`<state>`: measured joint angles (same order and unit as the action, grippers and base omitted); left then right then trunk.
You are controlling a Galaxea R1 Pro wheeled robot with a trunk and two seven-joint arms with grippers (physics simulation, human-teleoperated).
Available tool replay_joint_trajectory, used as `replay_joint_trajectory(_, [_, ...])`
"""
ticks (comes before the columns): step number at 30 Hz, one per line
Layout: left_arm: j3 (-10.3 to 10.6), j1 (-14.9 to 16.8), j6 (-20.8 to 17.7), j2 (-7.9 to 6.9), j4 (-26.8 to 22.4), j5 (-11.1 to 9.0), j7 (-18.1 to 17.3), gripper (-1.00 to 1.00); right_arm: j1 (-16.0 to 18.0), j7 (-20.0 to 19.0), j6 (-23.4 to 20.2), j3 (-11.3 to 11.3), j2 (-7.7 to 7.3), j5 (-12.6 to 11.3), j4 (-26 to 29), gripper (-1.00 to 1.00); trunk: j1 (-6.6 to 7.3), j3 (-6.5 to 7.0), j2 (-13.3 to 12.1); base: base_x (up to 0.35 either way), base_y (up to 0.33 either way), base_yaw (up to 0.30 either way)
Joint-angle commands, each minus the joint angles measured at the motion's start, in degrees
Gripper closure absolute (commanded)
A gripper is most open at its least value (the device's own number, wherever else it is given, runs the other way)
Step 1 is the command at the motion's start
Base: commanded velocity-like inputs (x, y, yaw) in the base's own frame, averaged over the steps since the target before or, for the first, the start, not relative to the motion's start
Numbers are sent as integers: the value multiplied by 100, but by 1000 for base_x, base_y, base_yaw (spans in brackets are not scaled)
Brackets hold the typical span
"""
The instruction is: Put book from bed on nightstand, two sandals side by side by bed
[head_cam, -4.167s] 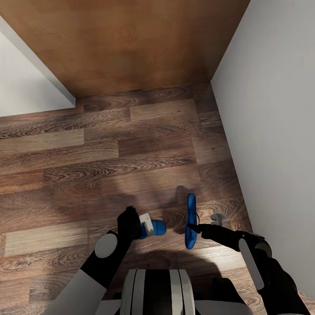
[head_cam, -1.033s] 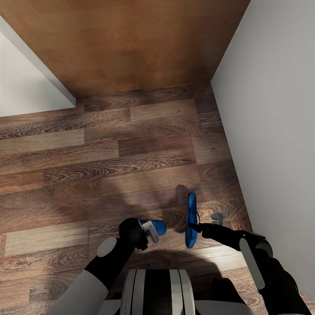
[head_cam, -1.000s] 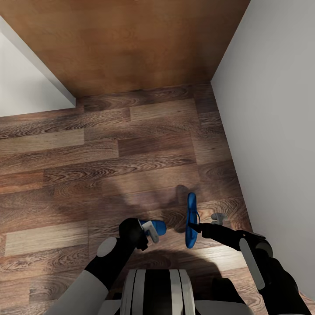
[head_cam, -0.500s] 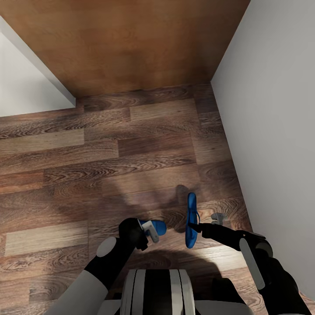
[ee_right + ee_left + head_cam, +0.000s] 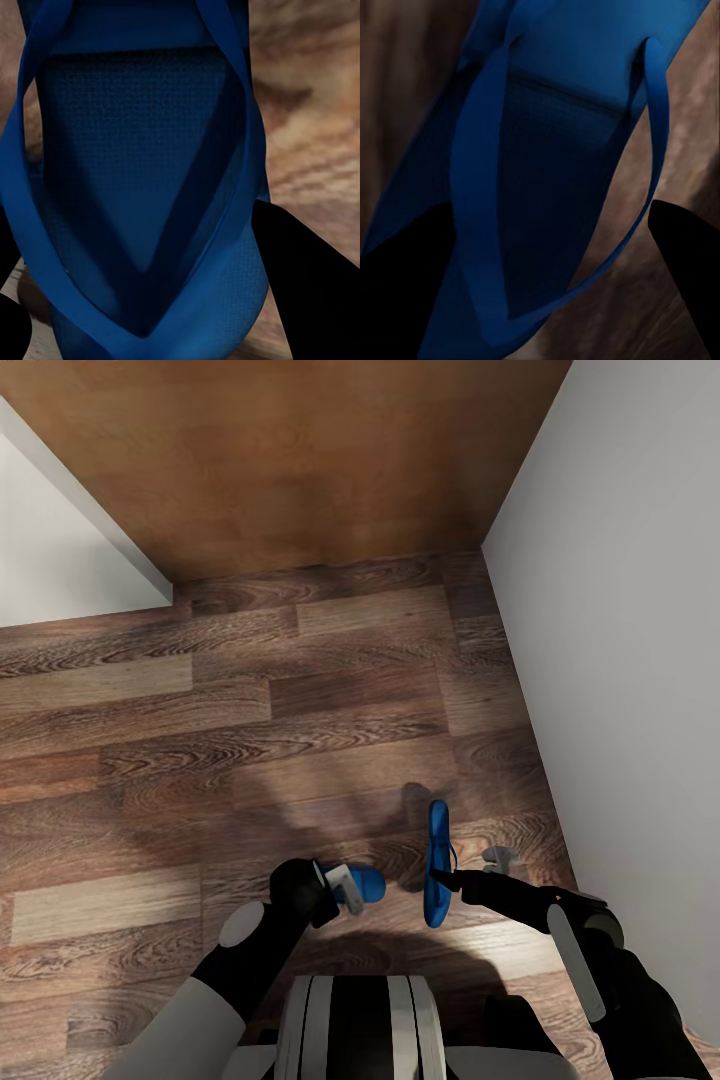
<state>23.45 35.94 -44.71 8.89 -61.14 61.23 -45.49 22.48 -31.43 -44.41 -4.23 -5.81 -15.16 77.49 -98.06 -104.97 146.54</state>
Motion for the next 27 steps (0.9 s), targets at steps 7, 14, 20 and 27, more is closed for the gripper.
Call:
replay_joint_trajectory(7, [2, 1, 15, -1, -3, 91, -63, 100, 2, -12, -37, -7, 0, -14, 3, 100, 0, -3, 1, 0, 0, 0])
replay_joint_trajectory(14, [2, 1, 14, -1, -3, 91, -65, 100, 2, -12, -36, -7, 0, -14, 3, 100, 0, -3, 1, 0, 0, 0])
replay_joint_trajectory(20, [2, 1, 9, -1, -7, 91, -71, 100, 2, -12, -37, -7, 0, -14, 3, 100, 0, -3, 1, 0, 0, 0])
replay_joint_trajectory(27, [2, 1, 3, -1, -12, 91, -74, 100, 2, -12, -38, -7, 0, -14, 3, 100, 0, -3, 1, 0, 0, 0])
